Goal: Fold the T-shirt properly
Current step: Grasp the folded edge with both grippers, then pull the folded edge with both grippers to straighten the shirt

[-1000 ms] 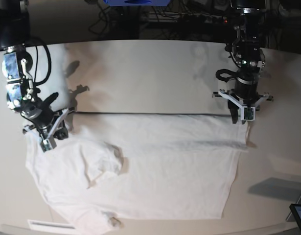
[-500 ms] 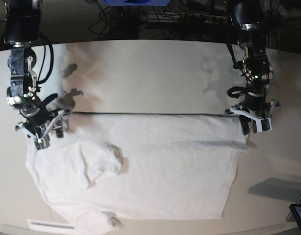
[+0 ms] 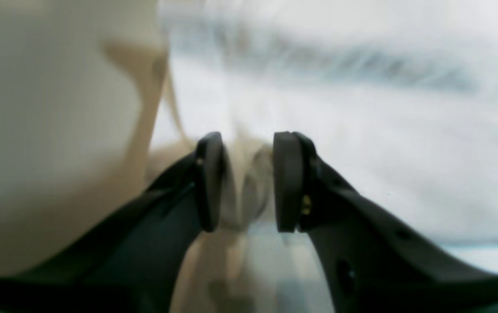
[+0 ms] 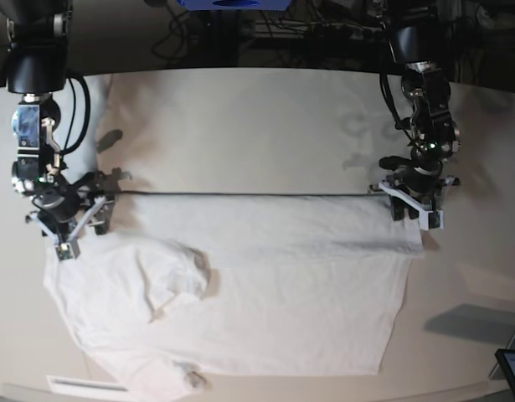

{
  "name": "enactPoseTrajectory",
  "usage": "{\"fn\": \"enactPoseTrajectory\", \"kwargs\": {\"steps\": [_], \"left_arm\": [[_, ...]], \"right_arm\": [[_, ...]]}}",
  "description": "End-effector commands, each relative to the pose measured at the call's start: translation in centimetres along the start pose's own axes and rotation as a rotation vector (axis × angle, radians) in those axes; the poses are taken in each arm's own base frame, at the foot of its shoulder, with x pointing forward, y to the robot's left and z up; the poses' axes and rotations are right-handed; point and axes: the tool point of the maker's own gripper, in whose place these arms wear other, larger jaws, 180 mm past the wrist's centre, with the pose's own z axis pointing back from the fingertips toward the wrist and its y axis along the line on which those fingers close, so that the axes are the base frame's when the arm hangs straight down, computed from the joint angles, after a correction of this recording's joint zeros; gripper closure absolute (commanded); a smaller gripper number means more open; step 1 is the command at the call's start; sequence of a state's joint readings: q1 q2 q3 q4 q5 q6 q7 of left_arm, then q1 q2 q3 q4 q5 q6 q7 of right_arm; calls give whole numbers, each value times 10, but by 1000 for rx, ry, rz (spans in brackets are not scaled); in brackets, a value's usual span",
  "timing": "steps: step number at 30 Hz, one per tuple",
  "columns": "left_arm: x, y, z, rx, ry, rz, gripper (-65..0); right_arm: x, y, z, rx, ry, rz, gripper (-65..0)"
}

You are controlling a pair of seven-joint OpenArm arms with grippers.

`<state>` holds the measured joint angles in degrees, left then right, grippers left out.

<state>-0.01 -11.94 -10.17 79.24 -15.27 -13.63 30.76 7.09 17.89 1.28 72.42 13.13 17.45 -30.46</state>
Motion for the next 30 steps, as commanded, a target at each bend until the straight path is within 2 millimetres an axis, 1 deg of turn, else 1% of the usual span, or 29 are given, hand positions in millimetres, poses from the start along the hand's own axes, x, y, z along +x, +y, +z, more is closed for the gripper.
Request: {"fn": "enactPoseTrajectory", "kwargs": {"steps": [1,3,4,8,11,13,15,17,18,21,23,26,30], "left_arm": [[12,4,0,4,-19,-13,-200],[4,4,3,4,10,-18,-197],[-4,4,8,4,28,-25,-197],[-22,1,26,1,53,-51,-197],[-30,4,34,6,63,-59,-197],[-33,5,39,8,65,-70,-197],[-31,5,43,9,57,-81,-197],[-28,4,48,7,48,-92,-197],[-24,2,52,5,37,-100,-197],[-20,-5,65,-9,16,-130,-197],[-20,-10,75,-19,8,-147,-197],[-27,-16,89,-30,15,-161,-197],[-41,-18,104,-40,43,-178,-197]], "right_arm": [[9,-9,1,-17,-19,7,-353],[4,-9,0,-17,-6,2,-353],[0,-9,0,-16,2,2,-353],[-24,-4,4,-7,44,1,-353],[-46,0,7,-1,83,0,-351],[-51,2,11,1,87,5,-351],[-55,6,18,4,81,17,-351],[-52,11,26,7,63,34,-351],[-51,9,31,1,53,38,-351],[-52,-4,50,-44,29,15,-351],[-61,-9,61,-61,34,11,-351],[-72,-10,75,-73,45,14,-351],[-87,-15,88,-92,68,9,-351]]}}
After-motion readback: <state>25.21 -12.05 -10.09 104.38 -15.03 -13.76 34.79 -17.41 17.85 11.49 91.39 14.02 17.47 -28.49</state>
